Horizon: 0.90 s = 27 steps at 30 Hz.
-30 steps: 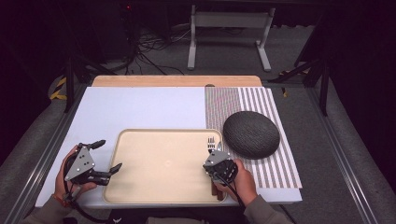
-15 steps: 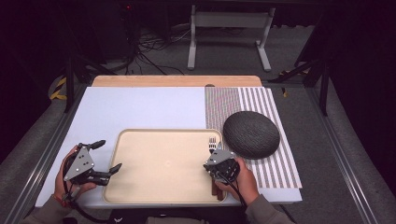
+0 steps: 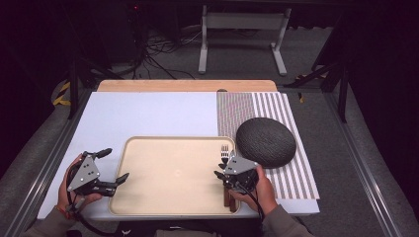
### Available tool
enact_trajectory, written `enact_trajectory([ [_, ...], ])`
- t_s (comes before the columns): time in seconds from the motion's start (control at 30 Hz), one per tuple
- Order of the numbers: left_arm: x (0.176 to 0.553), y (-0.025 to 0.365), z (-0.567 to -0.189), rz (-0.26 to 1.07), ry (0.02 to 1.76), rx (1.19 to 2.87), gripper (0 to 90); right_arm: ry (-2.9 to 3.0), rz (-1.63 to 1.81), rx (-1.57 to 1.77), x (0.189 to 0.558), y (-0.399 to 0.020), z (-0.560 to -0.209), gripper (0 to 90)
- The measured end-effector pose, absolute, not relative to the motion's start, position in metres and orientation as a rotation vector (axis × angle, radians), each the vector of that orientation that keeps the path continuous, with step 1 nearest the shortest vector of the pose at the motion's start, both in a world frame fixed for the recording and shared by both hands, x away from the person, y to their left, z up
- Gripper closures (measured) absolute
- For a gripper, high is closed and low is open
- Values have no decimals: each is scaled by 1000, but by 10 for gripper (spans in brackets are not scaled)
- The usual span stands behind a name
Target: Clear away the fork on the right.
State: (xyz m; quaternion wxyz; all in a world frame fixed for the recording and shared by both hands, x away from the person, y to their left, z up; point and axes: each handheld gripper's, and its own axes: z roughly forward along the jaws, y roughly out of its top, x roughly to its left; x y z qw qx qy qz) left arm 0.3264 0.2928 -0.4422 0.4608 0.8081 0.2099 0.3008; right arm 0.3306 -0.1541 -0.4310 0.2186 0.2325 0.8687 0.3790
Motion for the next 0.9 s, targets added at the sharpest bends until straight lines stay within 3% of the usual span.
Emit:
enact_trajectory([
  [0.27,326,293,-442,740,517,1992,66,2374,1062,631,329,-157,-428,633],
  [0.9,322,297,-443,742,525,1996,69,2258,1081,669,332,-170,-415,365],
])
